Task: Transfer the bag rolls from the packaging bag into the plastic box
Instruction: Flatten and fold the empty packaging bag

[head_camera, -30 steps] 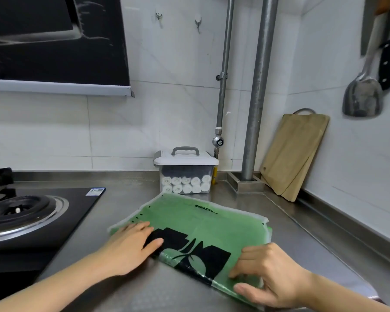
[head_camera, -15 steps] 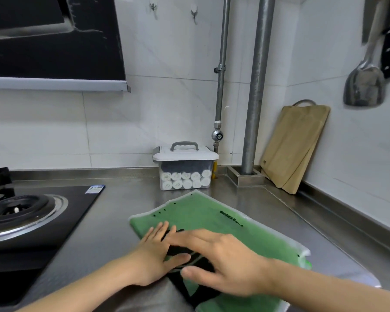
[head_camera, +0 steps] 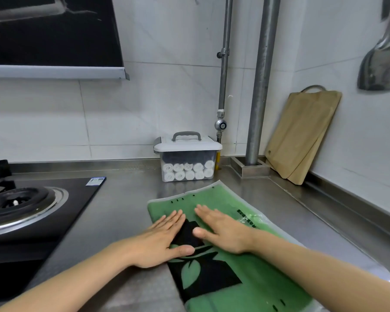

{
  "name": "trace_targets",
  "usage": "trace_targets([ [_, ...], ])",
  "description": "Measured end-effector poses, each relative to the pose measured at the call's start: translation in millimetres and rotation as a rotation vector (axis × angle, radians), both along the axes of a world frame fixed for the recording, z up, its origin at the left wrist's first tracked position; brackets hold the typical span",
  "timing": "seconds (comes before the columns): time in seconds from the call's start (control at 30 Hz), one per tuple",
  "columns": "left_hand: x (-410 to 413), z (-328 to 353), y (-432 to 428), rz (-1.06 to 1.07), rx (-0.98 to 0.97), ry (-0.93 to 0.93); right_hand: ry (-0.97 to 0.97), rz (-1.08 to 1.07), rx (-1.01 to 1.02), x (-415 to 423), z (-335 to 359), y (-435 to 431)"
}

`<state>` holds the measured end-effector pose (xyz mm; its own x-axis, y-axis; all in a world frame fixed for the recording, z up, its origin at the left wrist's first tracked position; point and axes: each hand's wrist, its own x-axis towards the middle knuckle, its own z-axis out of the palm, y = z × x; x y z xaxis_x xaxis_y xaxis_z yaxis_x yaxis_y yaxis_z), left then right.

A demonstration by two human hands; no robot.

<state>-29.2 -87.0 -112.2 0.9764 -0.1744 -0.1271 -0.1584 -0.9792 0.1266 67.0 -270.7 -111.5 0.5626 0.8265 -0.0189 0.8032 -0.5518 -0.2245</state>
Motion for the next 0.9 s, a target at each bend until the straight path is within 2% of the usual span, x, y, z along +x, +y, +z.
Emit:
trace_targets([
  [0.27,-0.7,3.5,0.3,-0.012,0.035,0.048,-0.006,-0.111,-0.002,38.7,-0.1,-36.8],
  [0.57,-8.2,6.4,2.0,-0.035,0.042,0.053,0.083,-0.182,0.038,24.1,-0.8,-54.0],
  [0.9,-54.4,3.9,11.1,-0.065,0.057,0.072,0.084,-0.054,0.028,-27.1,0.9,-94.7],
])
